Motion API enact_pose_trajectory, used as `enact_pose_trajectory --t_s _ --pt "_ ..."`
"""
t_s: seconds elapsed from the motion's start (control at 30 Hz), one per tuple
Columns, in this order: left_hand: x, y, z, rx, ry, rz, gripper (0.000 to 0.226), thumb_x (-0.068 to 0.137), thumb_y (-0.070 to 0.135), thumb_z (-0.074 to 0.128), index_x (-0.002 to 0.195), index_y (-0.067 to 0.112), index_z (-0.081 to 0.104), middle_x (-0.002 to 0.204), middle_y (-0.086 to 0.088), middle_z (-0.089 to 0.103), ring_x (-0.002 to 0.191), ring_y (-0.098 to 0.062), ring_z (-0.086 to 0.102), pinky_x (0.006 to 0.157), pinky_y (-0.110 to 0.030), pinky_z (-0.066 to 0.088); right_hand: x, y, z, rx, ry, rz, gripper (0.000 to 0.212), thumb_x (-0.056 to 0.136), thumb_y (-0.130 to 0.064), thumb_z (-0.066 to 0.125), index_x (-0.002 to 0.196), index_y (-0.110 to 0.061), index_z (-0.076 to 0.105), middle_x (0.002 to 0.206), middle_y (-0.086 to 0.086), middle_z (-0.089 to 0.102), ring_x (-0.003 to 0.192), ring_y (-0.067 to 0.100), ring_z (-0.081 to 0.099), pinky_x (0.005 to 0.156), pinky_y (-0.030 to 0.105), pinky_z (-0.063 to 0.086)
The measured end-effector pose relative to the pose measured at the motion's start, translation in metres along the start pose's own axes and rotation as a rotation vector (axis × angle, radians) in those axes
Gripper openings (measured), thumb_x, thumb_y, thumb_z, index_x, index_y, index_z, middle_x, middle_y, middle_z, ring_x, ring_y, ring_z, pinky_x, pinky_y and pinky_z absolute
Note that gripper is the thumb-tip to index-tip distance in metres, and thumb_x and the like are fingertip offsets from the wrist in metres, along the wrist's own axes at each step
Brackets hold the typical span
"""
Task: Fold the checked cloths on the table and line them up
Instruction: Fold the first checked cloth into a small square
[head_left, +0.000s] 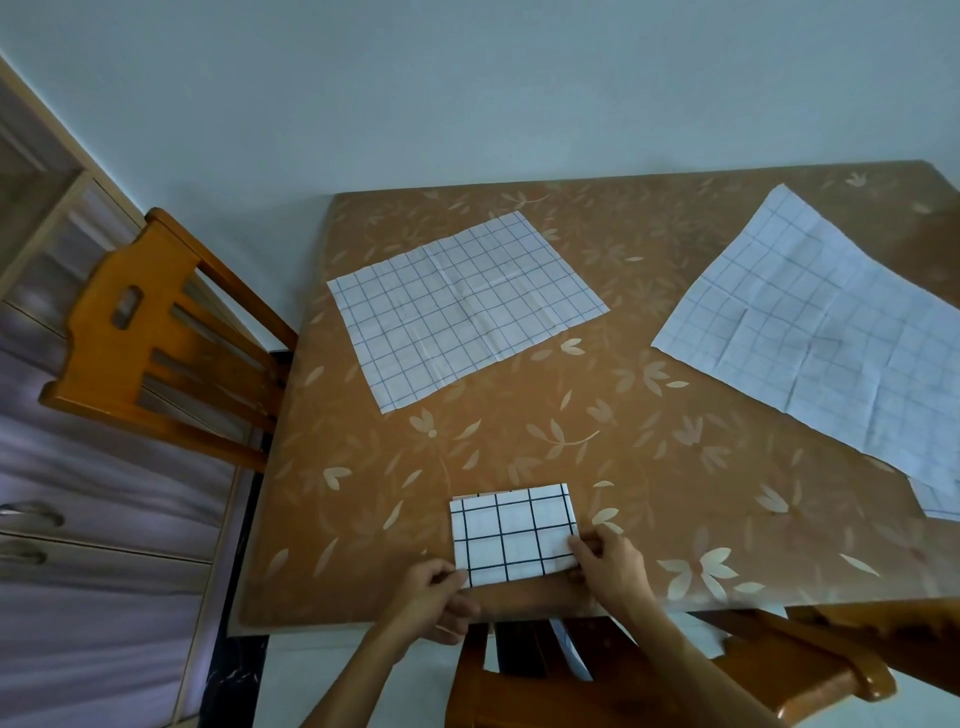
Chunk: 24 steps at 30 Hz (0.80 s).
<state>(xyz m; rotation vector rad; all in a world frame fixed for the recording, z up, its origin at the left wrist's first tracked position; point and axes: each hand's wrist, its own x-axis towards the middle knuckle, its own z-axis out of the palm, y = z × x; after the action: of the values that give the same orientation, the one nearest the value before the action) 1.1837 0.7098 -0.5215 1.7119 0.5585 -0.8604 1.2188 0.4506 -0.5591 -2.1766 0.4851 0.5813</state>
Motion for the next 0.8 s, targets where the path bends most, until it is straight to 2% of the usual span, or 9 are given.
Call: enact_pose_trajectory --t_s 0.23,0.33,0.4,0.53,0.6,0.7,0.8 --pt "0.008 -0.002 0.009 0.037 0.136 0.028 0.02 0.102 0.023 0.054 0.1 0.006 0.064 0.077 -0.013 0.076 0.052 -0.018 0.065 0.054 -0.031 0.059 0.002 -0.001 0.002 0.031 0.076 0.03 0.019 0.09 -0.036 0.065 0.097 -0.02 0.059 0.091 -0.003 0.07 0.08 0.015 0.068 0.073 0.03 0.055" --pt "0.011 -0.002 0.01 0.064 0.158 0.04 0.019 0.101 0.022 0.056 0.097 0.006 0.064 0.079 -0.017 0.075 0.047 -0.017 0.062 0.05 -0.03 0.056 -0.001 -0.002 -0.001 0.048 0.084 0.034 0.022 0.089 -0.036 0.067 0.098 -0.018 0.059 0.09 -0.004 0.07 0.08 0.013 0.066 0.065 0.022 0.048" --pt "0.013 -0.001 0.009 0.064 0.153 0.03 0.019 0.101 0.021 0.056 0.097 0.005 0.064 0.081 -0.02 0.074 0.045 -0.016 0.06 0.049 -0.031 0.056 -0.002 0.0 -0.003 0.075 0.094 0.045 0.023 0.087 -0.036 0.07 0.098 -0.018 0.06 0.086 -0.005 0.071 0.075 0.011 0.067 0.063 0.021 0.048" --pt "0.015 0.001 0.008 0.064 0.138 0.012 0.02 0.102 0.021 0.055 0.095 0.004 0.064 0.083 -0.023 0.073 0.045 -0.017 0.06 0.051 -0.032 0.056 -0.003 0.008 -0.004 0.101 0.054 0.018 0.028 0.081 -0.05 0.071 0.095 -0.028 0.059 0.081 -0.009 0.072 0.075 0.007 0.068 0.073 0.032 0.056" --pt "0.017 0.0 0.008 0.087 0.139 0.02 0.022 0.102 0.022 0.055 0.094 0.004 0.064 0.085 -0.024 0.073 0.049 -0.02 0.062 0.054 -0.037 0.059 -0.006 0.009 -0.008 0.136 -0.017 -0.016 0.037 0.078 -0.058 0.071 0.1 -0.033 0.057 0.087 -0.012 0.072 0.082 0.005 0.068 0.073 0.029 0.053" --pt "0.017 0.0 0.007 0.11 0.129 0.026 0.022 0.102 0.023 0.055 0.095 0.004 0.064 0.088 -0.024 0.072 0.054 -0.023 0.066 0.057 -0.041 0.061 -0.009 0.01 -0.017 0.191 -0.109 -0.058 0.042 0.078 -0.045 0.077 0.112 -0.033 0.055 0.095 -0.011 0.073 0.091 0.005 0.067 0.08 0.031 0.055" --pt "0.014 0.003 0.009 0.1 0.122 0.004 0.021 0.102 0.025 0.054 0.098 0.006 0.063 0.085 -0.02 0.074 0.058 -0.025 0.069 0.058 -0.037 0.061 -0.01 0.009 -0.021 0.232 -0.095 -0.039 0.04 0.081 -0.036 0.077 0.115 -0.029 0.057 0.098 -0.008 0.072 0.092 0.009 0.067 0.08 0.033 0.057"
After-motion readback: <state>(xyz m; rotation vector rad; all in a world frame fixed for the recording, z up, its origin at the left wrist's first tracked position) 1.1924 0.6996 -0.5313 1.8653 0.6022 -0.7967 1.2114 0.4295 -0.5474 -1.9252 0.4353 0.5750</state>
